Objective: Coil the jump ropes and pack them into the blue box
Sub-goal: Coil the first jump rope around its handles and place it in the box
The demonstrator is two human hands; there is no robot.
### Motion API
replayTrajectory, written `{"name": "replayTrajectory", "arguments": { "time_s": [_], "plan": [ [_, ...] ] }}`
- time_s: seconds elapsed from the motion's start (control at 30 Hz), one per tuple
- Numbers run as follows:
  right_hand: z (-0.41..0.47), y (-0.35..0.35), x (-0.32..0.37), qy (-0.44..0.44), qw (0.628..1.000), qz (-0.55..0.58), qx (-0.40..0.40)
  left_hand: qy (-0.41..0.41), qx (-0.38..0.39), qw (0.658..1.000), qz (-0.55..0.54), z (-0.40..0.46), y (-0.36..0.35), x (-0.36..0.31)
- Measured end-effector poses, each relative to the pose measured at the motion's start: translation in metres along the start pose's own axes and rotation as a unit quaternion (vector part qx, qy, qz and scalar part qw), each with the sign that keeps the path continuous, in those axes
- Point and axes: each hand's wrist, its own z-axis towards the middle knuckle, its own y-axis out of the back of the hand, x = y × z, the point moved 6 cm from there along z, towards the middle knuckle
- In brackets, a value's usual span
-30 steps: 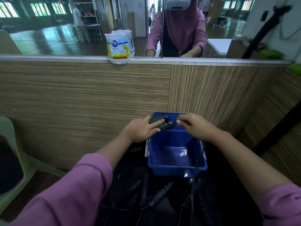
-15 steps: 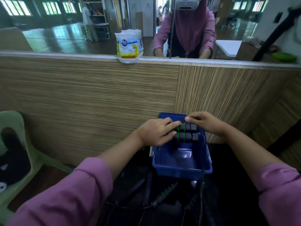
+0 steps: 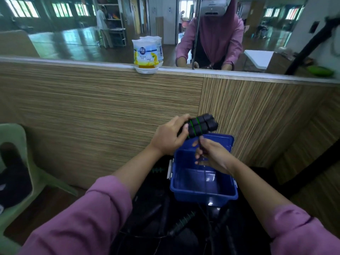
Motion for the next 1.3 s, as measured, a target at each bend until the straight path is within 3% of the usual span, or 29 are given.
{"name": "replayTrajectory", "arguments": {
  "time_s": [0.1, 0.2, 0.33, 0.47, 0.67, 0.83, 1.0, 1.13, 1.3],
  "plan": [
    [-0.008, -0.023, -0.018, -0.051, 0.997, -0.043, 0.023, 0.11, -0.031, 0.993, 0.013, 0.005, 0.003, 0.02],
    [-0.016, -0.04, -0.023, -0.057, 0.998, 0.008, -0.003, 0.181, -0.044, 0.98, 0.068, 0.005, 0.007, 0.041],
    [-0.021, -0.046, -0.017, 0.02, 0.968, -0.238, -0.07, 0.22, -0.044, 0.966, 0.13, -0.003, 0.006, 0.048],
    [-0.032, -0.062, -0.019, -0.016, 0.954, -0.3, -0.019, 0.264, -0.044, 0.951, 0.154, -0.005, 0.004, 0.054],
    [-0.044, -0.073, 0.025, 0.102, 0.883, -0.456, -0.045, 0.291, -0.004, 0.933, 0.212, -0.015, 0.005, 0.061],
    [-0.043, -0.06, 0.067, 0.157, 0.818, -0.551, -0.055, 0.194, 0.075, 0.94, 0.271, -0.021, -0.011, 0.051],
    [-0.036, -0.041, 0.089, 0.197, 0.81, -0.551, -0.029, 0.033, 0.127, 0.963, 0.235, -0.033, -0.035, 0.031],
    [-0.027, -0.018, 0.09, 0.186, 0.804, -0.564, -0.009, -0.11, 0.114, 0.972, 0.173, -0.047, -0.039, 0.011],
    [-0.012, 0.01, 0.072, 0.159, 0.824, -0.542, 0.048, -0.203, 0.117, 0.967, 0.103, -0.059, -0.037, -0.01]
  ]
}}
